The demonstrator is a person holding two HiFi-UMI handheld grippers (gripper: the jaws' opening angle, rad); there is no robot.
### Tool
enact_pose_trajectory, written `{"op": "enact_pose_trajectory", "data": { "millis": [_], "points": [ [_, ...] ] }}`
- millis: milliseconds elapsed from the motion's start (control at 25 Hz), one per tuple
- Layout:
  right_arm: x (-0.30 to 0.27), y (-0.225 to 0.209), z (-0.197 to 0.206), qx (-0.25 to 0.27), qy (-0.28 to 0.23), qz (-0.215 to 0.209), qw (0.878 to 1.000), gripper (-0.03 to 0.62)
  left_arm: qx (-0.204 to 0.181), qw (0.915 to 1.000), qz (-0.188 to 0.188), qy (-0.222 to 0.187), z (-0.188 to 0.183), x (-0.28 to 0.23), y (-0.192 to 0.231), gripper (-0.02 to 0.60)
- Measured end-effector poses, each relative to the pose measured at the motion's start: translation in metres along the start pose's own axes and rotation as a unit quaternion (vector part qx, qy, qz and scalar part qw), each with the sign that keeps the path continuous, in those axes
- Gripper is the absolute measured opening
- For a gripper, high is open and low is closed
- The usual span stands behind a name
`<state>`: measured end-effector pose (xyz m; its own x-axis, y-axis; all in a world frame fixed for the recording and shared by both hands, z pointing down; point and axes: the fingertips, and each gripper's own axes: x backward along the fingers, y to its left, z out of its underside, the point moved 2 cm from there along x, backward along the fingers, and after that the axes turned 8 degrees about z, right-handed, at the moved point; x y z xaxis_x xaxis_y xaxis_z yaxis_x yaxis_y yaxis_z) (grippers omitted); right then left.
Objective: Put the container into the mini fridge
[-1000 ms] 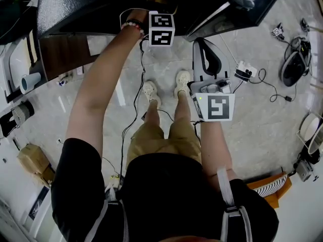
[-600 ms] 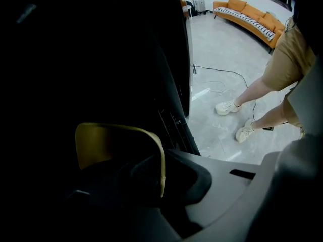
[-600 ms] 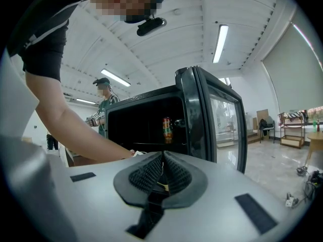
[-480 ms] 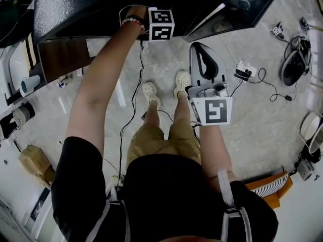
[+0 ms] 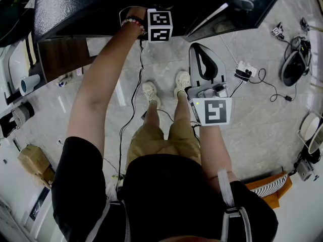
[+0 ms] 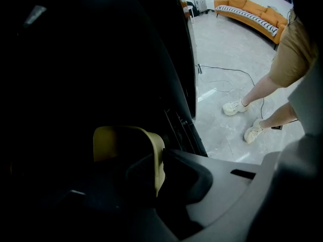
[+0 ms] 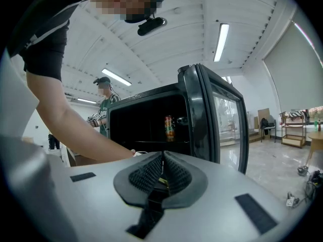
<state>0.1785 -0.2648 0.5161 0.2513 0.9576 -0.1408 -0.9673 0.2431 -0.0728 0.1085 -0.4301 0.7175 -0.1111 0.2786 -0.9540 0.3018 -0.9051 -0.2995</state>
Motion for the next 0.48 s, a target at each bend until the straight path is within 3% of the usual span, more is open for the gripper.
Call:
{"op": "enact_pose_trajectory", "data": {
  "millis": [200, 360, 480],
  "points": [
    [0.002, 0.007, 0.002, 0.002, 0.004, -0.007, 1.000, 0.037, 0.006, 0.9998, -0.018, -0.004, 0.002, 0.001, 0.002, 0.032],
    [0.002, 0.012, -0.002, -0.009, -0.001, -0.009, 1.000, 0.037, 0.007, 0.9993, -0.037, -0.007, 0.002, 0.003, 0.009, 0.095],
    [0.003, 0.013, 0.002, 0.003, 0.006, -0.017, 1.000, 0.037, 0.010, 0.9988, -0.047, -0.011, 0.000, 0.004, 0.015, 0.097]
  ]
}}
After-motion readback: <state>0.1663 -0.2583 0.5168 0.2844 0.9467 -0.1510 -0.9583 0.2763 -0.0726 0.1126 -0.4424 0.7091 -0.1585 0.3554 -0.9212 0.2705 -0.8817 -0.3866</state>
